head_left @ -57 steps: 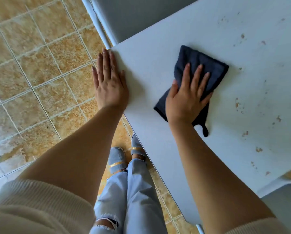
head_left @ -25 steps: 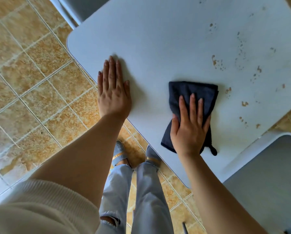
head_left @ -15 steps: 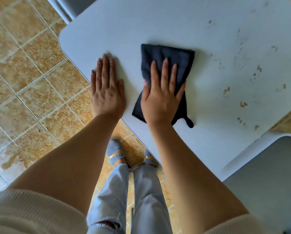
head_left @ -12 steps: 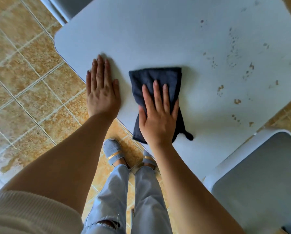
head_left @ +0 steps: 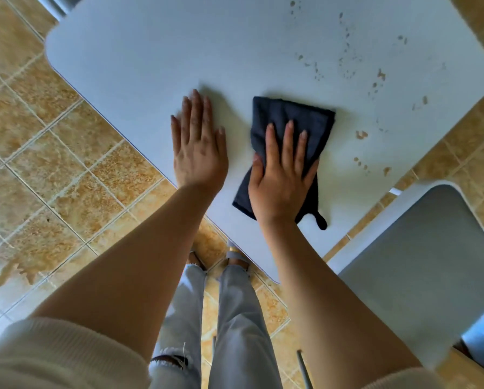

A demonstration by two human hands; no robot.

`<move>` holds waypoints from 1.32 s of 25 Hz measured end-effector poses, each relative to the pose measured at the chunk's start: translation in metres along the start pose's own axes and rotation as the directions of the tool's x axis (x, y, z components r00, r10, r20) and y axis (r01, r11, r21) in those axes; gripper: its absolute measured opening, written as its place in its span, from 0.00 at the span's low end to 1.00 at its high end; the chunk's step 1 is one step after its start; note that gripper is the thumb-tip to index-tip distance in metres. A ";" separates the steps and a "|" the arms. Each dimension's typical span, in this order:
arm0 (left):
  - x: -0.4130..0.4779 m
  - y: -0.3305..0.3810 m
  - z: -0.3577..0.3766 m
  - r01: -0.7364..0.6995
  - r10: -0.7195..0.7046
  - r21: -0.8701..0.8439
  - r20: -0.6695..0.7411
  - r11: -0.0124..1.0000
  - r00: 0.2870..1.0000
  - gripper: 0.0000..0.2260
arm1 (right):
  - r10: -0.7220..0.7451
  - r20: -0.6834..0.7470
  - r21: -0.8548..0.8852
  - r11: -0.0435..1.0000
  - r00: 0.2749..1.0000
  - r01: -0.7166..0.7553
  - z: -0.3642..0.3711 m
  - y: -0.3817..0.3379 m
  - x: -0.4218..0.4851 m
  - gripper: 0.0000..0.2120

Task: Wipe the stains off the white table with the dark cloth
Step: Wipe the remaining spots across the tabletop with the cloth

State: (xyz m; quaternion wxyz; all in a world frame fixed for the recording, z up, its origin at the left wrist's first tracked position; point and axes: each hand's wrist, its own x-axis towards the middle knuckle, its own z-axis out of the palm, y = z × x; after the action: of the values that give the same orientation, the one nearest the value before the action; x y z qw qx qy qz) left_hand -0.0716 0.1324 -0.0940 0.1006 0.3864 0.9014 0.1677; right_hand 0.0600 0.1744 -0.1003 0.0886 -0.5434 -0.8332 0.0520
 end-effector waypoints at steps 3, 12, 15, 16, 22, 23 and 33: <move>0.004 0.026 0.013 0.025 -0.025 0.006 -0.003 1.000 1.000 0.25 | -0.156 0.096 0.003 0.988 0.983 0.156 -0.010 0.031 -0.044 0.24; 0.003 0.036 0.026 -0.022 0.025 0.141 -0.021 0.990 0.999 0.25 | 0.198 0.043 -0.071 0.978 0.979 -0.195 -0.032 0.144 -0.014 0.26; 0.003 0.037 0.026 -0.019 0.023 0.148 -0.026 0.989 0.999 0.25 | 0.351 0.010 -0.038 0.936 0.936 -0.351 -0.021 0.133 0.046 0.26; 0.003 0.036 0.026 -0.020 0.024 0.154 -0.026 0.988 0.999 0.25 | 0.341 -0.009 -0.030 0.940 0.940 -0.341 -0.017 0.123 0.062 0.26; 0.003 0.036 0.026 -0.021 0.025 0.176 -0.019 0.984 1.000 0.25 | -0.063 -0.003 0.017 0.998 0.998 0.063 -0.007 0.065 0.035 0.23; 0.002 0.035 0.026 -0.020 0.024 0.173 -0.023 0.985 0.999 0.25 | -0.127 0.044 0.018 0.992 0.991 0.127 -0.011 0.071 0.021 0.24; 0.003 0.038 0.028 -0.010 0.019 0.162 -0.052 0.987 0.998 0.25 | 0.236 0.035 -0.030 0.971 0.971 -0.235 -0.023 0.135 0.079 0.25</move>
State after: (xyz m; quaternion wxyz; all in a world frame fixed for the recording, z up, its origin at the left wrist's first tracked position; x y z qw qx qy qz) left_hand -0.0400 0.1655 -0.1062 0.0435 0.3951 0.9116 0.1051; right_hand 0.1548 0.3012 -0.0958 0.0591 -0.6385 -0.7648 0.0620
